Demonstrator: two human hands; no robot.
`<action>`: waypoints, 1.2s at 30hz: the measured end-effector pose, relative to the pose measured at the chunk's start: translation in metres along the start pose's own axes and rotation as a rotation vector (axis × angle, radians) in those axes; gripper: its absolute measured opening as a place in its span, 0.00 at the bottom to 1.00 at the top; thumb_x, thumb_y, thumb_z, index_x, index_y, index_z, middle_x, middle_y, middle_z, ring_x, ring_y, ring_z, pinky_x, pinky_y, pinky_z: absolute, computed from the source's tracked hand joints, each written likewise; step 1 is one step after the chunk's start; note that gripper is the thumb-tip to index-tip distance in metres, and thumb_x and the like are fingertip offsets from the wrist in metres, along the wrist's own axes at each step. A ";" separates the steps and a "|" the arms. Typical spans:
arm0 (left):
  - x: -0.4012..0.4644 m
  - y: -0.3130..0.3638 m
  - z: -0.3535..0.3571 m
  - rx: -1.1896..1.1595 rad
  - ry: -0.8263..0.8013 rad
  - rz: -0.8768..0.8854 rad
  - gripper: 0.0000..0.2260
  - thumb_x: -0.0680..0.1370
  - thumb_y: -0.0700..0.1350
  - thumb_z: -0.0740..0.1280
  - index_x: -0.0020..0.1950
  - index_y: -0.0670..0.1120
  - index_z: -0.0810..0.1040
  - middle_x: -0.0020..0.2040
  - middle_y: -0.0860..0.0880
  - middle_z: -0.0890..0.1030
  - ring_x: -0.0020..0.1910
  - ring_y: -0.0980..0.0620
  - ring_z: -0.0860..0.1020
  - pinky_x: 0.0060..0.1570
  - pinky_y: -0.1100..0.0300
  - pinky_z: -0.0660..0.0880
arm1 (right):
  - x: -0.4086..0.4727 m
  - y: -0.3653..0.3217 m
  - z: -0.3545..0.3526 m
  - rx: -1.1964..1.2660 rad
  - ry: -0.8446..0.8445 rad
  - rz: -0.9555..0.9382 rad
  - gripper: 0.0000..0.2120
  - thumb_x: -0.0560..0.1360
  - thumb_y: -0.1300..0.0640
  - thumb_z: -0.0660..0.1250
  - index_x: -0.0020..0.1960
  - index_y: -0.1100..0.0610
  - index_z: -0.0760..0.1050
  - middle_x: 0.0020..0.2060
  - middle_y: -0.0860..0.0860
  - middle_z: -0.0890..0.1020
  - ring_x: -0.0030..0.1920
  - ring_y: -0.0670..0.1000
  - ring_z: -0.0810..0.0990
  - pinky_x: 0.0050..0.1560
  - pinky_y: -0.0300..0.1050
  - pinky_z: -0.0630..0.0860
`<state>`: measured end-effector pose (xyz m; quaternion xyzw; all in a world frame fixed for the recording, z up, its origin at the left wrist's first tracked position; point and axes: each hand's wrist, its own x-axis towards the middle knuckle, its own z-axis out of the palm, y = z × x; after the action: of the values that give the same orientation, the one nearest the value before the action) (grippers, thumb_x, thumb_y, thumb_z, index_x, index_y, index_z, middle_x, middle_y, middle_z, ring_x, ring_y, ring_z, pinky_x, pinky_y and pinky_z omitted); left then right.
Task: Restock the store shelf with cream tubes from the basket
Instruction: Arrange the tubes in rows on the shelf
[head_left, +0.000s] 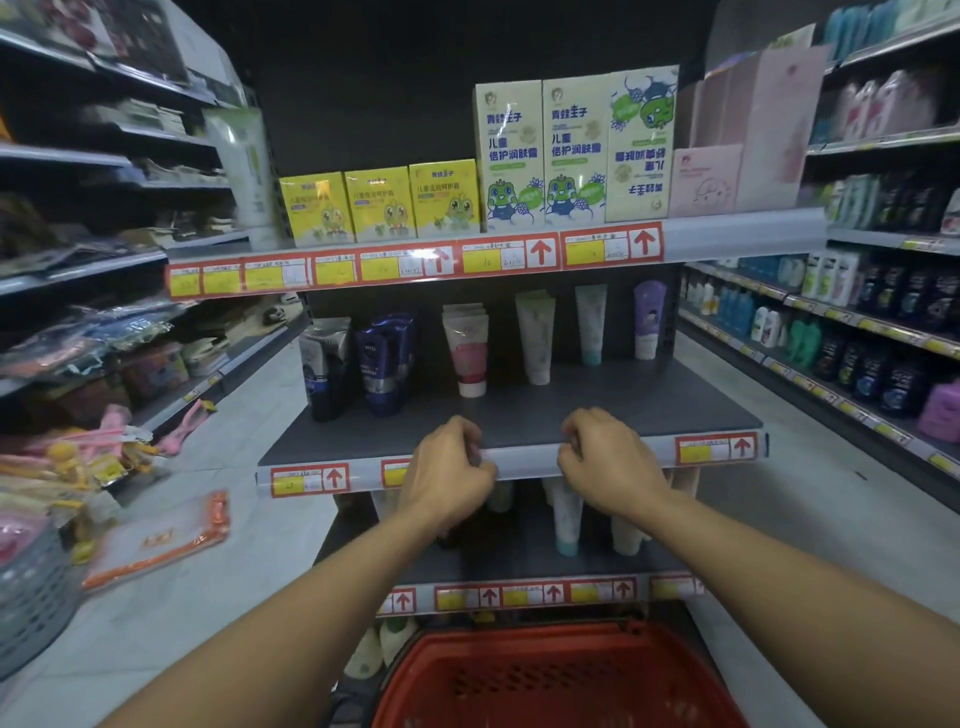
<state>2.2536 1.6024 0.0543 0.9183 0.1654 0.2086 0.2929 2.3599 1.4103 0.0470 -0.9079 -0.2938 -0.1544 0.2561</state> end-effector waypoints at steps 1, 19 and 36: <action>-0.006 -0.001 0.004 -0.004 -0.011 -0.004 0.13 0.76 0.47 0.73 0.57 0.55 0.74 0.51 0.55 0.80 0.49 0.54 0.80 0.43 0.61 0.73 | -0.007 0.000 0.003 0.001 -0.009 -0.003 0.09 0.79 0.50 0.65 0.57 0.50 0.76 0.52 0.49 0.79 0.50 0.52 0.80 0.49 0.50 0.79; -0.102 -0.092 0.126 -0.013 -0.291 -0.221 0.07 0.74 0.45 0.70 0.50 0.54 0.77 0.42 0.56 0.82 0.45 0.52 0.81 0.48 0.56 0.78 | -0.141 0.051 0.133 0.040 -0.389 0.157 0.08 0.79 0.50 0.64 0.55 0.51 0.76 0.50 0.48 0.79 0.50 0.52 0.80 0.47 0.47 0.76; -0.169 -0.190 0.264 -0.031 -0.689 -0.512 0.08 0.73 0.41 0.68 0.48 0.52 0.79 0.45 0.54 0.84 0.48 0.50 0.83 0.50 0.56 0.80 | -0.254 0.140 0.276 -0.008 -0.979 0.543 0.19 0.78 0.53 0.64 0.64 0.62 0.75 0.60 0.61 0.81 0.60 0.60 0.81 0.56 0.47 0.77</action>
<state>2.2013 1.5535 -0.3052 0.8592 0.2771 -0.1874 0.3872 2.2833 1.3509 -0.3411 -0.9178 -0.1336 0.3553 0.1167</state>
